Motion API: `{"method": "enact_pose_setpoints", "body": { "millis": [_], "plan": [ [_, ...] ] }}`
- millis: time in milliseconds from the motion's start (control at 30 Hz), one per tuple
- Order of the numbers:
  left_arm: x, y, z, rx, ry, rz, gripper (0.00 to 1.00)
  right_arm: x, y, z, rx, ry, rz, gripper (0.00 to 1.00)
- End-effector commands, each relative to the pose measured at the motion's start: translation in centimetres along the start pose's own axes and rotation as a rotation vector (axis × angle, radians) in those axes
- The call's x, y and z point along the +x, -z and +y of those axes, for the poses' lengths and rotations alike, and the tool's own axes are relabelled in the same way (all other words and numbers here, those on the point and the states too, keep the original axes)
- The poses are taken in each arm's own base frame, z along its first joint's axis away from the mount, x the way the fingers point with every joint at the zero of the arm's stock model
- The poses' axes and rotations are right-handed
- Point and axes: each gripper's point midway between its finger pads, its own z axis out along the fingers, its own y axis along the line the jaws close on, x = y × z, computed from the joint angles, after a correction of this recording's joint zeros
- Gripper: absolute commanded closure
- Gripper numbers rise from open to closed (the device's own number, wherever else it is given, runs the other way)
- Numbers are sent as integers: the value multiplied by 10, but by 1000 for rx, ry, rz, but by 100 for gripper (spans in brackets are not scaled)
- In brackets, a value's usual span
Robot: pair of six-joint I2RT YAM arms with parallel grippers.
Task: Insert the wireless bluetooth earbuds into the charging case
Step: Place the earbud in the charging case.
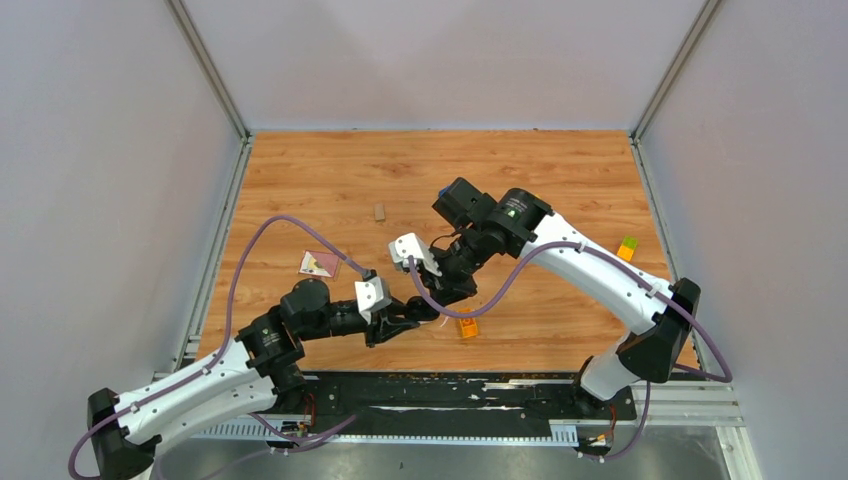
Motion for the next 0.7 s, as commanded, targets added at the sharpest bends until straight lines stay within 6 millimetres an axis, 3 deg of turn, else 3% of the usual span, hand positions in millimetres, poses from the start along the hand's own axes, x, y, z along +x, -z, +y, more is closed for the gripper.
{"method": "enact_pose_setpoints", "body": {
  "millis": [0,667],
  "plan": [
    [-16,1,1,-9,-24,-64,100,-16,4,-11,58,12,-31,100],
    [-17,1,2,-16,-24,-66,100,-13,-1,-9,39,-7,-38,98]
  ]
}}
